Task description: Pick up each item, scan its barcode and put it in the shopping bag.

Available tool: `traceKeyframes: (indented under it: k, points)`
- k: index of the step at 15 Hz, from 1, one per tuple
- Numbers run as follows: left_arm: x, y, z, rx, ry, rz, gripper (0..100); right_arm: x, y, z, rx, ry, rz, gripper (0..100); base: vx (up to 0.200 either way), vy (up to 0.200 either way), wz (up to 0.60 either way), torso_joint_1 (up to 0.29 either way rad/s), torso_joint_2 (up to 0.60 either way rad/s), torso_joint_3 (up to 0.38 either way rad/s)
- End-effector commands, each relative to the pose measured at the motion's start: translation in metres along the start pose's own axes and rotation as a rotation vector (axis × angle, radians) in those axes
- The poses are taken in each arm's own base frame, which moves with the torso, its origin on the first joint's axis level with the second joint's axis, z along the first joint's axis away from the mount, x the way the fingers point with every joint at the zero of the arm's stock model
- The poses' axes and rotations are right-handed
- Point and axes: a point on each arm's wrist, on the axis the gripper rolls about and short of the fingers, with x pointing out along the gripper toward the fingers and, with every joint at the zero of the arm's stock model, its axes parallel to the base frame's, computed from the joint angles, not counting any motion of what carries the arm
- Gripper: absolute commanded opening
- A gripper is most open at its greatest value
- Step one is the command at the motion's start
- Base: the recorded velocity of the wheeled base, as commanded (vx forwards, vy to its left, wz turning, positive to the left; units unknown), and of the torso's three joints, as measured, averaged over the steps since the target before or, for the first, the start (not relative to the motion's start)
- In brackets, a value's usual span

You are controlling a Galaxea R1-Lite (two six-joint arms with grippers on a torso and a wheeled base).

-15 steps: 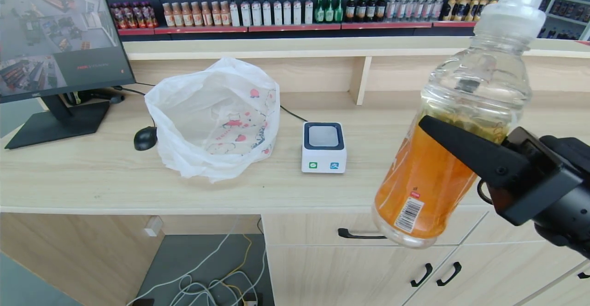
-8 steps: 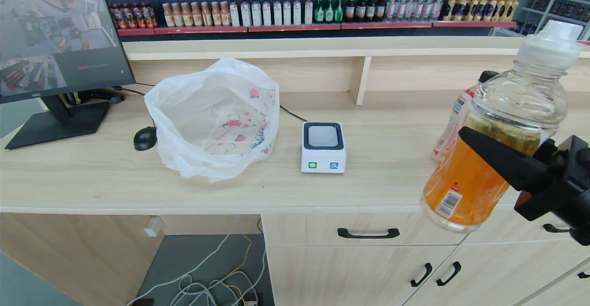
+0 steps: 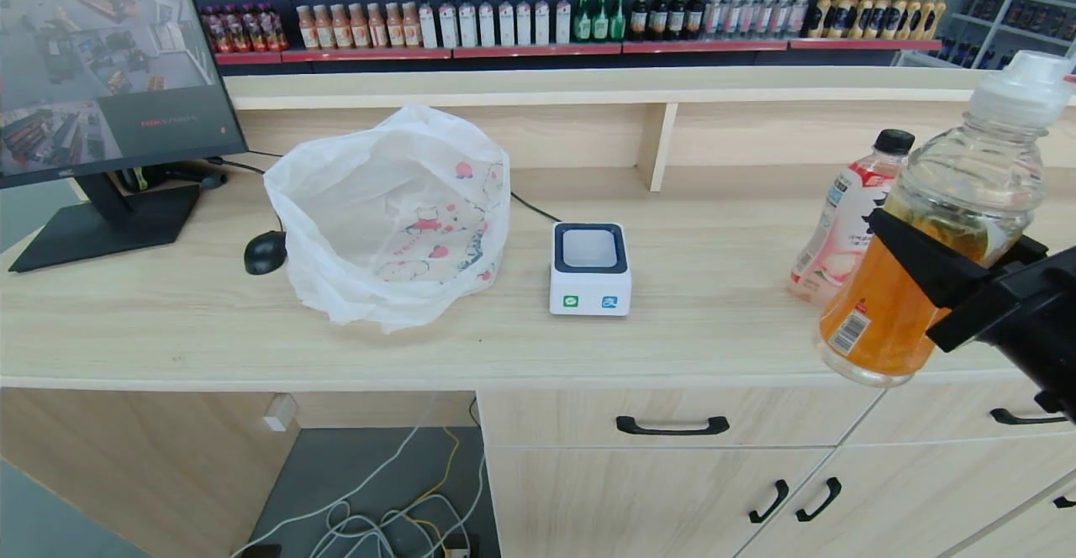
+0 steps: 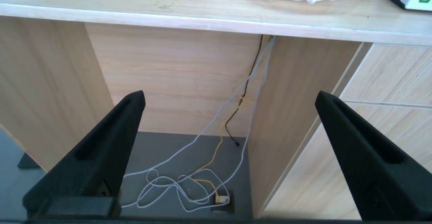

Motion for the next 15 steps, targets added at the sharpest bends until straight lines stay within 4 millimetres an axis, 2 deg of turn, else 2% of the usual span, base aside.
traceKeyframes:
  k: [1,3,15]
  points:
    - [0.0,0.0,0.0,-0.001,0.0,0.0,100,0.004,-0.008,-0.007,-0.01,0.022,-0.057,0,0.0,0.0,0.0,0.0,0.0,0.0]
    - [0.0,0.0,0.0,-0.002,0.0,0.002,100,0.005,-0.014,-0.009,-0.016,0.026,-0.093,0,0.0,0.0,0.0,0.0,0.0,0.0]
    - [0.0,0.0,0.0,-0.001,0.0,-0.001,100,0.009,-0.026,-0.014,-0.002,0.021,-0.201,0,0.0,0.2,0.0,0.002,0.0,0.002]
